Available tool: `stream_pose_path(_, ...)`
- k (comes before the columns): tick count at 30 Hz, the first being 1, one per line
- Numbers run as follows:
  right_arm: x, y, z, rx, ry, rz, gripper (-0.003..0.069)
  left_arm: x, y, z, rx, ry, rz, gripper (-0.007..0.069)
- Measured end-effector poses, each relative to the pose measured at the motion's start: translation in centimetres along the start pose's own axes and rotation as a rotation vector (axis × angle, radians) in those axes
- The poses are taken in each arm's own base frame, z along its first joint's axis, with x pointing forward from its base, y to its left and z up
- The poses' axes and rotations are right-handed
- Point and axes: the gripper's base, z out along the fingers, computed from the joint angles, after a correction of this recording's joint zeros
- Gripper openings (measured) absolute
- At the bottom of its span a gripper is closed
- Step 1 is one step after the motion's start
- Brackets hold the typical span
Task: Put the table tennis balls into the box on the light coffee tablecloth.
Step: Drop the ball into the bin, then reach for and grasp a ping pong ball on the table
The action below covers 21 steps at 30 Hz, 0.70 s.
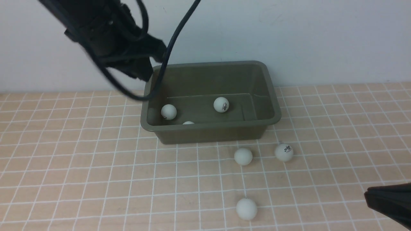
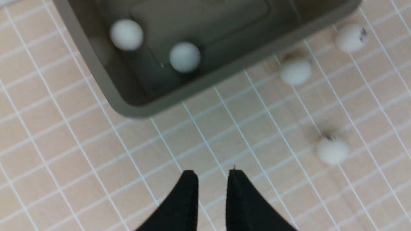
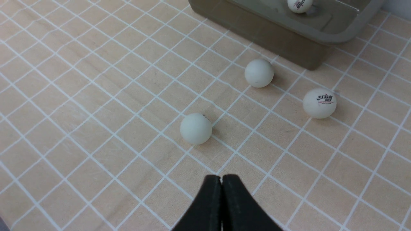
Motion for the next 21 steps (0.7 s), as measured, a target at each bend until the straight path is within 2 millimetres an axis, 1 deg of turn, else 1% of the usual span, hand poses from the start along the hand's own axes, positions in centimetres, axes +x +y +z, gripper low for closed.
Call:
stream_pose_path(1, 0.0, 0.0, 0.0, 0.000, 0.000, -0.002, -0.0011, 0.3, 0.0, -0.1, 0.000, 0.002, 0.000, 0.0061)
stream_pose_path(2, -0.1, 0.1, 0.0, -0.007, -0.012, -0.004, -0.0011, 3.0, -0.6, -0.9, 0.028, 0.021, 0.047, 0.0023)
stream_pose_path(6, -1.3, 0.3, -0.3, -0.047, -0.059, -0.020, -0.0011, 8.7, -1.5, -1.5, 0.076, 0.040, 0.175, -0.0043)
stream_pose_path(7, -1.6, 0.2, -0.2, -0.060, -0.065, -0.017, -0.0011, 9.7, -1.6, -1.5, 0.085, 0.025, 0.191, -0.0053)
stream_pose_path(9, -2.7, -0.1, 0.0, -0.100, -0.066, -0.012, -0.0011, 11.1, -1.9, -1.5, 0.089, -0.077, 0.209, -0.0066)
stream_pose_path(12, -3.8, -0.6, 1.2, -0.163, -0.025, -0.005, -0.0011, 12.4, -2.2, -1.6, 0.095, -0.201, 0.187, -0.0068)
stream_pose_path(15, -4.8, -0.8, 3.2, -0.235, 0.052, -0.028, -0.0011, 12.6, -2.5, -2.1, 0.109, -0.272, 0.169, -0.0068)
stream_pose_path(18, -6.1, -0.4, 6.4, -0.287, 0.198, -0.099, -0.0011, 12.6, -2.6, -2.5, 0.114, -0.308, 0.175, -0.0068)
stream_pose_path(19, -6.4, 0.0, 7.1, -0.295, 0.226, -0.119, -0.0011, 12.6, -2.6, -2.5, 0.114, -0.312, 0.180, -0.0068)
stream_pose_path(20, -6.7, 0.5, 8.3, -0.291, 0.277, -0.151, -0.0011, 12.6, -2.6, -2.5, 0.113, -0.313, 0.186, -0.0068)
stream_pose_path(21, -6.8, 0.9, 10.0, -0.269, 0.344, -0.196, -0.0011, 12.6, -2.6, -2.5, 0.112, -0.314, 0.196, -0.0068)
